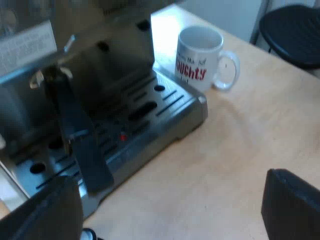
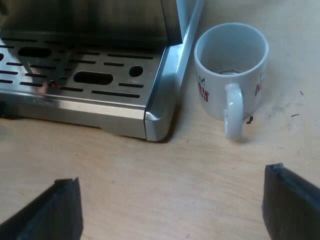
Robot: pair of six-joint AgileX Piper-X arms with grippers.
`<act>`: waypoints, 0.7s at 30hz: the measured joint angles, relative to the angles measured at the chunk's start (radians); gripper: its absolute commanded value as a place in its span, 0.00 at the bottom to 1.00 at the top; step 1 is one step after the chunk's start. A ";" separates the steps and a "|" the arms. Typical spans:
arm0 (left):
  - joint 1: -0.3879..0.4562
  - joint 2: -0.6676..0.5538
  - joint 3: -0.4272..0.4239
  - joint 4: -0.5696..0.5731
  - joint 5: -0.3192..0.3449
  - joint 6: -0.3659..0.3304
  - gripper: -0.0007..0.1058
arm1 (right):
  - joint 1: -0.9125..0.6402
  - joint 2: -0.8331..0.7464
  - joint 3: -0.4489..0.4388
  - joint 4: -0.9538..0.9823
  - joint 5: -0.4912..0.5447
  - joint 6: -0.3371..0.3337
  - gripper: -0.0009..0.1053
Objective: Place mug into machine
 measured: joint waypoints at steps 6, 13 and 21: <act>0.000 0.000 0.000 -0.022 0.000 0.000 0.75 | 0.000 0.000 0.000 -0.011 0.000 0.000 0.73; 0.000 0.000 0.000 -0.024 0.000 0.000 0.75 | 0.000 0.002 0.062 -0.106 0.015 -0.002 0.73; 0.000 0.000 0.000 -0.024 0.000 0.000 0.75 | 0.000 0.004 0.175 -0.209 0.020 -0.002 0.73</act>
